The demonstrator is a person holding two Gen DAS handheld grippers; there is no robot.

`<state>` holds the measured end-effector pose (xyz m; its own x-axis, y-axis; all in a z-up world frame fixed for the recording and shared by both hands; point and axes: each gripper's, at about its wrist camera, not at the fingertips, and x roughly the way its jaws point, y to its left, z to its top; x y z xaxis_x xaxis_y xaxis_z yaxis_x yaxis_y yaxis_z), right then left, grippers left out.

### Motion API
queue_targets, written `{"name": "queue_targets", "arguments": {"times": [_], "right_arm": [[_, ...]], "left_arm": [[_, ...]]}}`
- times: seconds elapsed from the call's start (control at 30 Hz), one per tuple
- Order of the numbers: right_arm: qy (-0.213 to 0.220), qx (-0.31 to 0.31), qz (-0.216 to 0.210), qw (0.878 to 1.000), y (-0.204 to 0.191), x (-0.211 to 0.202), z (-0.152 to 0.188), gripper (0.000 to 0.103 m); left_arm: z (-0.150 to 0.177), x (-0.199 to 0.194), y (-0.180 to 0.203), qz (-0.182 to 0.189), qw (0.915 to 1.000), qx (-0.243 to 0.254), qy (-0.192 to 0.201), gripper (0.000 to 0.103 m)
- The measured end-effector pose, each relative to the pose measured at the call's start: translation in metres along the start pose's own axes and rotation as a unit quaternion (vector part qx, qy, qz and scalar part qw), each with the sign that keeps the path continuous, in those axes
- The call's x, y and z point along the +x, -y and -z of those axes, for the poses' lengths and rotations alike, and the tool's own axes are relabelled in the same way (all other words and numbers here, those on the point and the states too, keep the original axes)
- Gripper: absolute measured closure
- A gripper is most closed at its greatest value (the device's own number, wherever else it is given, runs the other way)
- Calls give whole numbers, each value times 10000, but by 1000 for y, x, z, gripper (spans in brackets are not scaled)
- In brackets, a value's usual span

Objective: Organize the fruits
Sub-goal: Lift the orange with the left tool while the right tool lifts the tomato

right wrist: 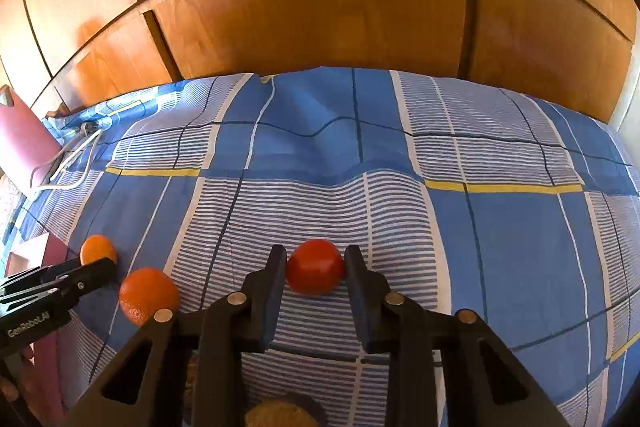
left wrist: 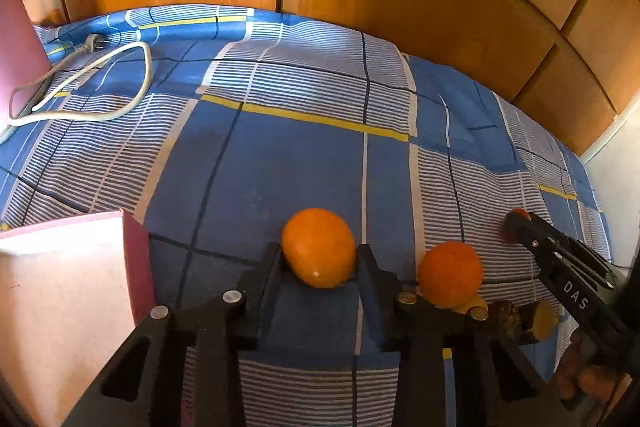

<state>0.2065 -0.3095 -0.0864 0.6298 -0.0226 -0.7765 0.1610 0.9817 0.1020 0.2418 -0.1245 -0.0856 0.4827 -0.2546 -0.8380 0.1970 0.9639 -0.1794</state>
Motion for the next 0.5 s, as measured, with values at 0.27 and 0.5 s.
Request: {"name": "queue_targets", "arguments": {"times": [0.27, 0.5], "right_arm": [[116, 61, -143, 9998, 1, -19, 0, 74], [256, 9, -441, 9987, -6, -54, 9, 74]], "left_arm": [[6, -16, -1, 100, 9999, -90, 56, 67], [25, -49, 12, 212, 9996, 82, 187, 67]]}}
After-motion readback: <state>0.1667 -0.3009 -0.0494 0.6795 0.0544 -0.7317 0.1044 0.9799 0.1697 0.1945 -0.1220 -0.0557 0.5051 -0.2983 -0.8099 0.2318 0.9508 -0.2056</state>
